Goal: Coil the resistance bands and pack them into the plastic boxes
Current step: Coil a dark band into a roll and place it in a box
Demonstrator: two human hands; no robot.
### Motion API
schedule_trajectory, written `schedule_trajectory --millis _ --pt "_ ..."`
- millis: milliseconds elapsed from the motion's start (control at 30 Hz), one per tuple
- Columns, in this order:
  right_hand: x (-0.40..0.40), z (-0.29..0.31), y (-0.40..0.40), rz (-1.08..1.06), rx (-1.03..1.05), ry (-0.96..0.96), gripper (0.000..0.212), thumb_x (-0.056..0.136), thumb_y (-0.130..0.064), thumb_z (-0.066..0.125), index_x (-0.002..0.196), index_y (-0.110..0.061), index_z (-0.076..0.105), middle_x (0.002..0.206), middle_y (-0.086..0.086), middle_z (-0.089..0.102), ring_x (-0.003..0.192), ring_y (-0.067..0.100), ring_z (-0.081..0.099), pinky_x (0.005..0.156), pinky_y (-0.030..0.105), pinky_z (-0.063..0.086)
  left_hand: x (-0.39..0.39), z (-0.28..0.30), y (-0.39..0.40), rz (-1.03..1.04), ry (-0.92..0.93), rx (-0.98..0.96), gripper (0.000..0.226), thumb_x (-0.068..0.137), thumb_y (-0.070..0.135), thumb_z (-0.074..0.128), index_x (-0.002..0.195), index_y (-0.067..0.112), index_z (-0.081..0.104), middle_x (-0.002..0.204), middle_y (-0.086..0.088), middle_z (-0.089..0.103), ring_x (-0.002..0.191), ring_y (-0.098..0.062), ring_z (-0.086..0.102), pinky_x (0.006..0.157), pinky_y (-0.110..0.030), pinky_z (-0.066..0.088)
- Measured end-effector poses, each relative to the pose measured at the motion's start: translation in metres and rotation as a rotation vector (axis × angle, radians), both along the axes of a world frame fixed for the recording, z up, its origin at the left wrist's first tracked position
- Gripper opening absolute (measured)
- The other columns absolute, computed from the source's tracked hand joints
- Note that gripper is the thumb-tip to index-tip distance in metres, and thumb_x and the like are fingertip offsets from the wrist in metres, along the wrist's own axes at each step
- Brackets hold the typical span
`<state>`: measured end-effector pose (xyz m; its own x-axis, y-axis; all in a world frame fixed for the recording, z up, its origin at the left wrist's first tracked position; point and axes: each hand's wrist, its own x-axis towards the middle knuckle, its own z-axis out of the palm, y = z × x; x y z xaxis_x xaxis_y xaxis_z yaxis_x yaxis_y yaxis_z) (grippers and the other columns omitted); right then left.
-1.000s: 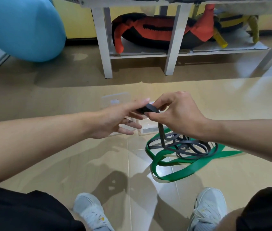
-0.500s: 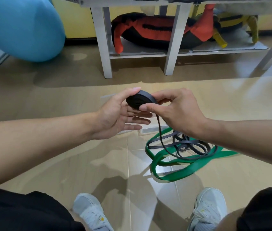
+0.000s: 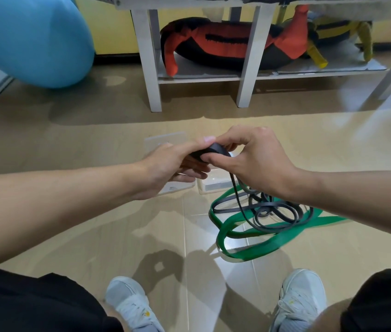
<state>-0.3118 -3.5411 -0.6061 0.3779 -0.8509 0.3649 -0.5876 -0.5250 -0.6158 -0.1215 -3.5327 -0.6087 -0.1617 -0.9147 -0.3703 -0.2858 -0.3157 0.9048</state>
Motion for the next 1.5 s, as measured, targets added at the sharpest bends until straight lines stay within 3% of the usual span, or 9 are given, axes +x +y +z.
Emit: schedule_trajectory --millis 133,300,467,600,767,900,1100,1267,1500 --pt "-0.003 -0.003 -0.001 -0.012 0.09 -0.135 0.025 0.079 -0.04 0.082 0.103 -0.031 0.079 0.079 -0.023 0.071 0.076 -0.002 0.064 0.069 0.007 0.045 0.002 0.0 -0.002 0.066 0.171 0.12 0.067 0.09 0.066 0.052 0.11 0.005 0.073 0.098 -0.012 0.08 0.095 -0.024 0.077 0.093 -0.036 0.057" --pt "-0.005 -0.002 0.002 -0.016 0.114 -0.191 0.011 0.081 -0.035 0.082 0.092 -0.032 0.08 0.076 -0.016 0.074 0.073 0.005 0.067 0.068 0.019 0.054 0.008 0.002 -0.001 -0.034 0.278 0.235 0.082 0.081 0.071 0.049 0.126 0.006 0.07 0.117 -0.012 0.076 0.11 -0.025 0.072 0.103 -0.042 0.052" --pt "-0.008 -0.002 0.001 -0.02 0.133 -0.06 0.011 0.083 -0.03 0.081 0.092 -0.024 0.081 0.072 -0.018 0.07 0.072 0.002 0.065 0.062 0.017 0.053 0.004 0.001 0.002 -0.074 -0.011 0.149 0.088 0.065 0.087 0.048 0.123 0.024 0.068 0.118 -0.005 0.073 0.104 -0.021 0.075 0.097 -0.044 0.058" --pt "-0.003 -0.001 0.006 0.007 0.044 0.056 0.01 0.081 -0.029 0.08 0.087 -0.022 0.081 0.075 -0.015 0.069 0.076 0.005 0.064 0.068 0.023 0.054 -0.002 -0.003 0.007 -0.118 -0.163 -0.006 0.056 0.079 0.076 0.058 0.1 0.026 0.074 0.102 -0.001 0.075 0.094 -0.019 0.075 0.093 -0.043 0.057" --pt "-0.002 0.0 0.003 0.027 0.054 -0.049 0.015 0.079 -0.04 0.082 0.093 -0.035 0.079 0.077 -0.023 0.068 0.079 -0.001 0.062 0.071 0.013 0.047 -0.002 -0.004 0.007 -0.053 0.051 0.034 0.059 0.093 0.066 0.051 0.096 0.013 0.076 0.09 -0.011 0.079 0.088 -0.024 0.076 0.1 -0.045 0.054" --pt "-0.004 -0.005 0.002 -0.023 0.063 -0.091 0.027 0.08 -0.044 0.081 0.103 -0.032 0.08 0.085 -0.016 0.074 0.083 0.006 0.065 0.078 0.032 0.055 -0.002 -0.003 0.002 -0.048 0.239 0.154 0.079 0.094 0.07 0.035 0.112 0.004 0.074 0.104 -0.017 0.078 0.099 -0.026 0.074 0.101 -0.043 0.052" --pt "-0.007 -0.009 0.001 -0.038 0.036 -0.013 0.017 0.087 -0.035 0.077 0.104 -0.032 0.08 0.074 -0.028 0.061 0.081 0.004 0.059 0.072 0.02 0.047 0.005 -0.002 -0.001 -0.06 0.186 0.25 0.07 0.087 0.073 0.049 0.127 0.018 0.067 0.121 -0.009 0.075 0.11 -0.026 0.073 0.1 -0.045 0.055" --pt "-0.005 -0.007 0.001 0.011 0.024 0.068 0.011 0.087 -0.032 0.075 0.094 -0.028 0.082 0.074 -0.01 0.068 0.081 0.008 0.056 0.072 0.034 0.05 0.002 -0.005 0.002 -0.091 -0.099 0.126 0.067 0.071 0.077 0.062 0.108 0.023 0.075 0.109 -0.001 0.075 0.098 -0.016 0.075 0.089 -0.036 0.059" --pt "0.001 -0.002 0.002 0.004 -0.028 0.004 0.017 0.086 -0.039 0.076 0.101 -0.032 0.08 0.082 -0.008 0.069 0.081 0.009 0.059 0.074 0.034 0.052 -0.003 -0.01 0.002 0.0 0.053 0.038 0.059 0.089 0.068 0.053 0.1 0.015 0.075 0.081 0.0 0.076 0.089 -0.018 0.075 0.087 -0.036 0.054"
